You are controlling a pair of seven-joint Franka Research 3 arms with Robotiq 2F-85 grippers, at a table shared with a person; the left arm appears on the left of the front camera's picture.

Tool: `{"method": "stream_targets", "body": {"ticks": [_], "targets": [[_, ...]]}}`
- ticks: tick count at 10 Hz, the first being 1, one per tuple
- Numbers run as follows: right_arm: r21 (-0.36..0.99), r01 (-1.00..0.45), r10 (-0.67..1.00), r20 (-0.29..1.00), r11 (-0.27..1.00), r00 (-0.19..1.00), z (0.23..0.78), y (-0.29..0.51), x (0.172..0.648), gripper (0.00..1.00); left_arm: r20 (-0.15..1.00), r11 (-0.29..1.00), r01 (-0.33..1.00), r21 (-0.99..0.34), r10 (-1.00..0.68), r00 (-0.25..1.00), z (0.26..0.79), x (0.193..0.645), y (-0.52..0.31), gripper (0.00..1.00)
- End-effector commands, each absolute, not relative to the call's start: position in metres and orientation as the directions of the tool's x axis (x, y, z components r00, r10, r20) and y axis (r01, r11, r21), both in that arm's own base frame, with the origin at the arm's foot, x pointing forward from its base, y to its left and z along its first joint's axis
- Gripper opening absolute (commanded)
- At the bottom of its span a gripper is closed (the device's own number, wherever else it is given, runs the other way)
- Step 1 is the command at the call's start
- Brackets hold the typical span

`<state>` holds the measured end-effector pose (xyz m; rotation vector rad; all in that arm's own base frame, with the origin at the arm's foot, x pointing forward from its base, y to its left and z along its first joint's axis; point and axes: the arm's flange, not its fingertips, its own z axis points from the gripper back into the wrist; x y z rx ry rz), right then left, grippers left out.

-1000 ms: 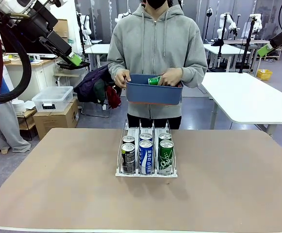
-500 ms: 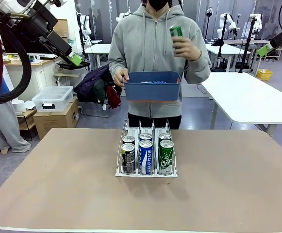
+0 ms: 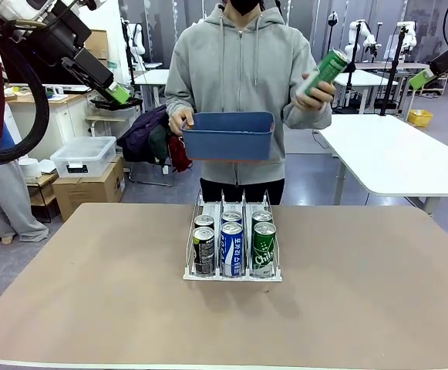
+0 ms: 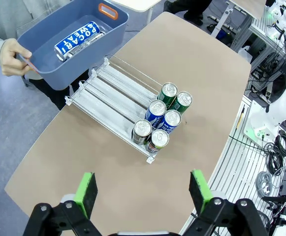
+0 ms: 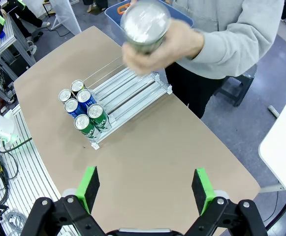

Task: Fill the beverage cans into the dispenser.
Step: Pick up the Sprite handed by the human.

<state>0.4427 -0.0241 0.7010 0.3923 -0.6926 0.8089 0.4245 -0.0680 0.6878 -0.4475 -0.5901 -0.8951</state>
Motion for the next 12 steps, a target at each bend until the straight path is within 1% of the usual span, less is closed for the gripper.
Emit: {"method": "stream_targets", "body": {"ticks": [1, 8, 9, 10, 11, 12], "targets": [[0.064, -0.771, 0.526, 0.696, 0.633, 0.489, 0.701, -0.022, 0.441, 1.00, 0.635, 0.550, 0.825, -0.127, -0.594, 0.494, 0.690, 0.424, -0.067, 1.00], [0.064, -0.771, 0.526, 0.696, 0.633, 0.489, 0.701, -0.022, 0.441, 1.00, 0.635, 0.550, 0.825, -0.127, -0.594, 0.494, 0.690, 0.424, -0.067, 1.00], [0.062, -0.768, 0.524, 0.696, 0.637, 0.491, 0.701, -0.024, 0.443, 1.00, 0.635, 0.550, 0.825, -0.127, -0.594, 0.494, 0.690, 0.424, -0.067, 1.00], [0.097, -0.758, 0.494, 0.703, 0.645, 0.511, 0.696, -0.021, 0.454, 1.00, 0.635, 0.550, 0.825, -0.127, -0.594, 0.494, 0.690, 0.424, -0.067, 1.00], [0.091, -0.764, 0.512, 0.691, 0.639, 0.511, 0.694, -0.012, 0.453, 1.00, 0.635, 0.550, 0.825, -0.127, -0.594, 0.494, 0.690, 0.424, -0.067, 1.00], [0.067, -0.794, 0.548, 0.689, 0.604, 0.474, 0.693, -0.008, 0.463, 1.00, 0.635, 0.550, 0.825, -0.127, -0.594, 0.494, 0.690, 0.424, -0.067, 1.00]]}}
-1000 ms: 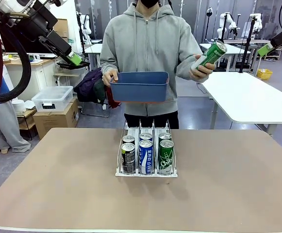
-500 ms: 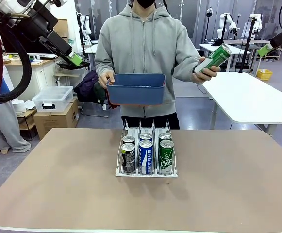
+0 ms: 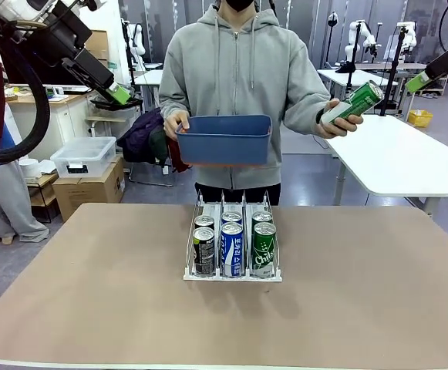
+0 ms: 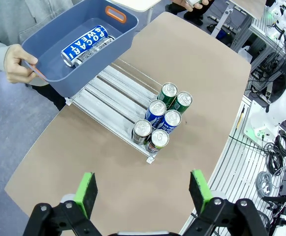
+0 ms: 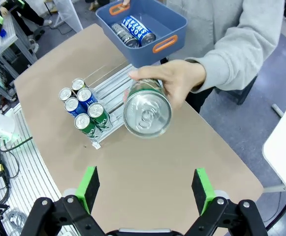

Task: Fill the beverage cans into the dispenser.
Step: Pick up the Sprite handed by the human.

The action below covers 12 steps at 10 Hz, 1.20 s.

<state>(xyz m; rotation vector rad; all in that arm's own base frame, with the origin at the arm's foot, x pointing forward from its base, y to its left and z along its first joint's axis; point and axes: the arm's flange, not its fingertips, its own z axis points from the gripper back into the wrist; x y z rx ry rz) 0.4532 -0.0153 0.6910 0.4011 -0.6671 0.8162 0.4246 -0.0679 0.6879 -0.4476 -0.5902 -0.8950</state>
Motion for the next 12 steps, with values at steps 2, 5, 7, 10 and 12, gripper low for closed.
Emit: {"method": "stream_targets", "body": {"ticks": [2, 5, 7, 10, 12], "targets": [[0.071, -0.801, 0.560, 0.678, 0.594, 0.476, 0.687, 0.002, 0.475, 1.00, 0.635, 0.550, 0.825, -0.127, -0.594, 0.494, 0.690, 0.424, -0.067, 1.00], [0.081, -0.819, 0.561, 0.690, 0.568, 0.457, 0.679, 0.014, 0.485, 1.00, 0.635, 0.550, 0.825, -0.127, -0.594, 0.494, 0.690, 0.424, -0.067, 1.00], [0.069, -0.827, 0.560, 0.703, 0.558, 0.437, 0.677, 0.016, 0.490, 1.00, 0.635, 0.550, 0.825, -0.127, -0.594, 0.494, 0.690, 0.424, -0.067, 1.00], [0.057, -0.838, 0.565, 0.714, 0.542, 0.414, 0.672, 0.026, 0.492, 1.00, 0.635, 0.550, 0.825, -0.127, -0.594, 0.494, 0.690, 0.424, -0.067, 1.00], [0.047, -0.839, 0.571, 0.712, 0.542, 0.408, 0.667, 0.033, 0.495, 1.00, 0.635, 0.550, 0.825, -0.127, -0.594, 0.494, 0.690, 0.424, -0.067, 1.00]]}}
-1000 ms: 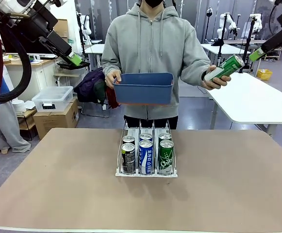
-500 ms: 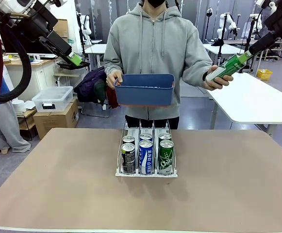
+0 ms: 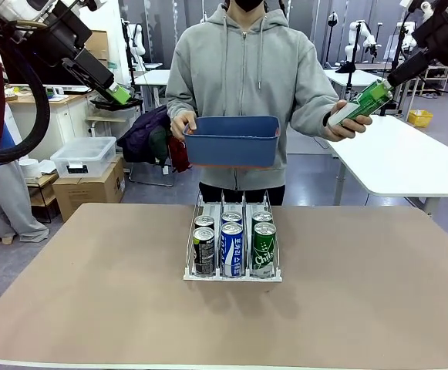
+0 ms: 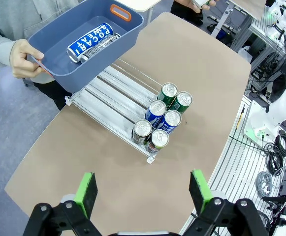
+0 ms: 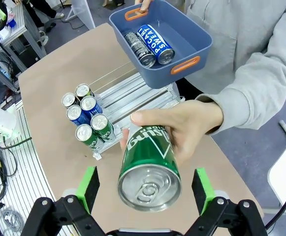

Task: Fill the beverage cans into the dispenser.
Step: Pick up the Sprite handed by the human.

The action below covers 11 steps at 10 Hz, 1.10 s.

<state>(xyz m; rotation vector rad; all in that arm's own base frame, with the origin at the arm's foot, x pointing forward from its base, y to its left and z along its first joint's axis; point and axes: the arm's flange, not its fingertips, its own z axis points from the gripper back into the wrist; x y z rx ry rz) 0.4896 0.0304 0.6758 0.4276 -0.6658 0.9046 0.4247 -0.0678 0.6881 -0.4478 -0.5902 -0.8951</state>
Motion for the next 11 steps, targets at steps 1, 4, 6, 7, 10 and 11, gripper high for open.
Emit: {"method": "stream_targets", "body": {"ticks": [1, 4, 6, 7, 10, 11], "targets": [[0.056, -0.842, 0.571, 0.711, 0.536, 0.411, 0.665, 0.036, 0.498, 1.00, 0.635, 0.550, 0.825, -0.127, -0.594, 0.494, 0.690, 0.424, -0.067, 1.00], [0.075, -0.848, 0.573, 0.705, 0.524, 0.417, 0.658, 0.043, 0.500, 1.00, 0.635, 0.550, 0.825, -0.127, -0.594, 0.494, 0.690, 0.424, -0.067, 1.00], [0.081, -0.847, 0.565, 0.711, 0.525, 0.418, 0.655, 0.046, 0.502, 1.00, 0.635, 0.550, 0.825, -0.127, -0.594, 0.494, 0.690, 0.424, -0.067, 1.00], [0.076, -0.833, 0.564, 0.702, 0.548, 0.436, 0.655, 0.048, 0.503, 1.00, 0.635, 0.550, 0.825, -0.127, -0.594, 0.494, 0.690, 0.424, -0.067, 1.00], [0.089, -0.836, 0.580, 0.680, 0.542, 0.448, 0.660, 0.044, 0.501, 0.80, 0.635, 0.550, 0.825, -0.127, -0.594, 0.494, 0.690, 0.424, -0.067, 1.00], [0.092, -0.819, 0.568, 0.677, 0.566, 0.469, 0.659, 0.045, 0.501, 0.80, 0.635, 0.550, 0.825, -0.127, -0.594, 0.494, 0.690, 0.424, -0.067, 1.00]]}}
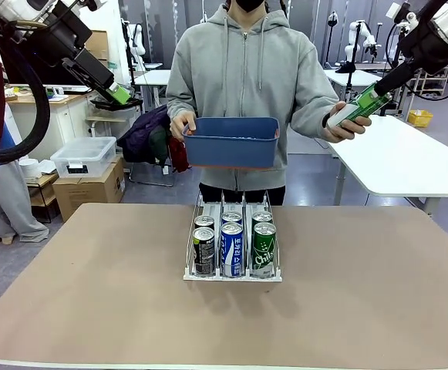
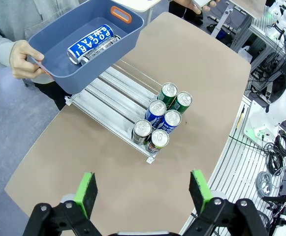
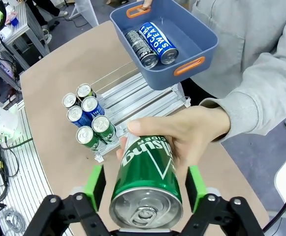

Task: Fill the beverage cans into the dispenser.
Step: Pick up the Sprite handed by the human.

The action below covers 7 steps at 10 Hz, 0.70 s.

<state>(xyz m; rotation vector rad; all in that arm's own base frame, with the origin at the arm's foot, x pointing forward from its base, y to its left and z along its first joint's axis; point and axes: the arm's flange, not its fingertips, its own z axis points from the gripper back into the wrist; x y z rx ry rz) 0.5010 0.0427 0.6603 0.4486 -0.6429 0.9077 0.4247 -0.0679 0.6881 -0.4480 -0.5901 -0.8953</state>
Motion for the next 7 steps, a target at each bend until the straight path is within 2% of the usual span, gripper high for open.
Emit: {"method": "stream_targets", "body": {"ticks": [1, 2, 3, 4, 5, 6, 7], "targets": [[0.097, -0.822, 0.574, 0.669, 0.562, 0.471, 0.6592, 0.0438, 0.5012, 0.60, 0.635, 0.550, 0.825, -0.127, -0.594, 0.494, 0.6896, 0.4243, -0.0666, 1.00], [0.105, -0.819, 0.568, 0.670, 0.564, 0.478, 0.6591, 0.0439, 0.5011, 0.75, 0.635, 0.550, 0.825, -0.127, -0.594, 0.494, 0.6896, 0.4243, -0.0666, 1.00], [0.108, -0.815, 0.562, 0.673, 0.569, 0.481, 0.6592, 0.0440, 0.5009, 0.40, 0.635, 0.550, 0.825, -0.127, -0.594, 0.494, 0.6896, 0.4243, -0.0666, 1.00], [0.107, -0.814, 0.557, 0.678, 0.572, 0.480, 0.6599, 0.0428, 0.5012, 0.55, 0.635, 0.550, 0.825, -0.127, -0.594, 0.494, 0.6896, 0.4243, -0.0666, 1.00], [0.106, -0.813, 0.554, 0.681, 0.572, 0.479, 0.6604, 0.0421, 0.5003, 0.52, 0.635, 0.550, 0.825, -0.127, -0.594, 0.494, 0.6896, 0.4243, -0.0666, 1.00], [0.093, -0.817, 0.572, 0.669, 0.568, 0.474, 0.6599, 0.0417, 0.4983, 0.35, 0.635, 0.550, 0.825, -0.127, -0.594, 0.494, 0.6896, 0.4243, -0.0666, 1.00], [0.093, -0.819, 0.571, 0.671, 0.566, 0.472, 0.6596, 0.0414, 0.4988, 0.32, 0.635, 0.550, 0.825, -0.127, -0.594, 0.494, 0.6896, 0.4243, -0.0666, 1.00]]}}
